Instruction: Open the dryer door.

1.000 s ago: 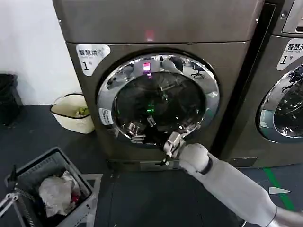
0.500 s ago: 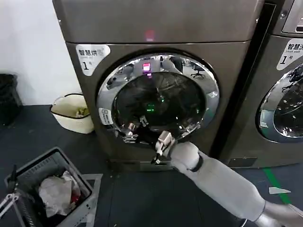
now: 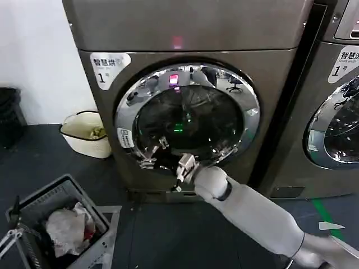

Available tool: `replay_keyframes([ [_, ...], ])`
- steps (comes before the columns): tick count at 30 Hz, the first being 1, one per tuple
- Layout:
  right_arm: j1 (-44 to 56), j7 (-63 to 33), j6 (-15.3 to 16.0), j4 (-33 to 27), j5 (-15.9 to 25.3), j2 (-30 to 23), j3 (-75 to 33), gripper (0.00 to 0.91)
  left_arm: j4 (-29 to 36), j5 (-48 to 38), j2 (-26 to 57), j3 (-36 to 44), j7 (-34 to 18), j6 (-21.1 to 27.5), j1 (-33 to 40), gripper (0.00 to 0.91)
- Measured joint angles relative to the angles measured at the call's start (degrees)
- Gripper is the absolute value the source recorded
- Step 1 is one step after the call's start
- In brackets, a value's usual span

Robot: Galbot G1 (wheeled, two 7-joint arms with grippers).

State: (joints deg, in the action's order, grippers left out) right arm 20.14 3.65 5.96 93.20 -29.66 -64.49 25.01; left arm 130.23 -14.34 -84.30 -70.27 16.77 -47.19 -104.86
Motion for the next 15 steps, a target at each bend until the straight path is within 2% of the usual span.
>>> replay_keyframes([
  [15, -1.1, -0.5, 0.6, -1.8, -0.4, -2.5, 1.0, 0.907, 0.0, 0.2, -0.1, 0.3, 0.0, 0.0, -0.1, 0.907],
])
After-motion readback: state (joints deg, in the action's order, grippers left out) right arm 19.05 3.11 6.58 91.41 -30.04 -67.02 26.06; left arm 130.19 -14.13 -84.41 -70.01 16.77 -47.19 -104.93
